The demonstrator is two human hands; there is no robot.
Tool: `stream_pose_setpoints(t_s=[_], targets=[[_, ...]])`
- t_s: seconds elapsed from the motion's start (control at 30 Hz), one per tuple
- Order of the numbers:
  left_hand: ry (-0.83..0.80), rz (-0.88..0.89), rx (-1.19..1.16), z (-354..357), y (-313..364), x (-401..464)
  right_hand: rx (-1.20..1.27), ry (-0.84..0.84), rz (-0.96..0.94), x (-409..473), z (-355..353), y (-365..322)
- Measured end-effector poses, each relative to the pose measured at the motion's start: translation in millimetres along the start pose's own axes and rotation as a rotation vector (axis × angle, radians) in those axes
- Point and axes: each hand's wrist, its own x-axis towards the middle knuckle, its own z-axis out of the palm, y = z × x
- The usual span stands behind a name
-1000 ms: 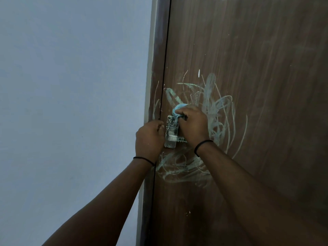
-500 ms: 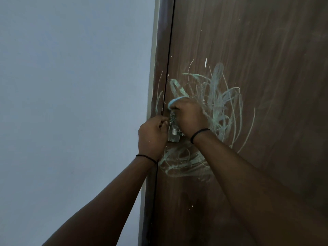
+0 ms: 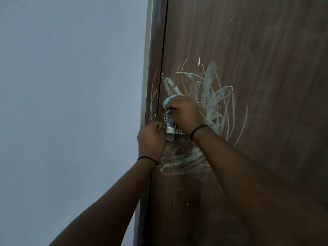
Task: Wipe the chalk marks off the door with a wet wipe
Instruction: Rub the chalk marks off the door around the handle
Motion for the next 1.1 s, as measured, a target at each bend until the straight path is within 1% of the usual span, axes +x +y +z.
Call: stream_pose_setpoints(t_s=[0.03, 0.13, 0.2, 0.3, 0.37, 0.43, 0.5, 0.57, 0.67, 0.77, 0.9, 0.97, 1.03, 1.1], targets=[[0.004, -0.012, -0.001, 0.8, -1.4, -0.6, 0.001, 0.02, 0.02, -2.5, -0.8, 3.9], [0.003, -0.022, -0.009, 2.5, -2.7, 0.3, 0.06, 0.121, 0.182, -17.0, -8.2, 14.5], [0.001, -0.005, -0.018, 4.6, -0.9, 1.8, 0.032, 0.107, 0.211, -17.4, -10.7, 13.3], [0.009, 0.026, -0.035, 8.5, 3.0, 6.2, -0.056, 0.039, 0.101, -5.7, -7.8, -1.6], [0.019, 0.043, -0.049, 10.8, 5.0, 8.5, -0.056, -0.018, 0.079, -4.6, -5.2, -3.8], [0.021, 0.056, -0.038, 10.7, 7.4, 9.3, -0.021, -0.042, 0.148, -12.9, -7.5, 4.3], [0.02, 0.063, -0.018, 11.0, 9.5, 9.7, 0.042, -0.019, 0.253, -22.0, -12.5, 15.3], [0.031, 0.045, -0.025, 11.1, 11.2, 10.7, 0.077, 0.022, 0.309, -22.2, -14.1, 19.1], [0.043, 0.012, -0.027, 10.9, 12.6, 9.9, 0.099, 0.041, 0.308, -14.4, -7.6, 13.8], [0.053, 0.005, -0.034, 10.3, 10.4, 5.8, 0.11, 0.041, 0.267, -20.0, -6.7, 14.3], [0.048, -0.01, -0.031, 10.3, 6.5, 3.4, 0.07, 0.027, 0.351, -20.1, -12.6, 22.5], [0.042, -0.022, -0.036, 10.5, 5.6, 3.1, 0.065, 0.062, 0.36, -13.0, -11.2, 20.6], [0.051, -0.023, -0.055, 11.4, 5.1, 3.0, 0.097, 0.089, 0.318, -10.5, -8.6, 14.1], [0.055, -0.011, -0.064, 11.9, 4.3, 2.5, 0.091, 0.069, 0.247, -14.1, -3.4, 8.9]])
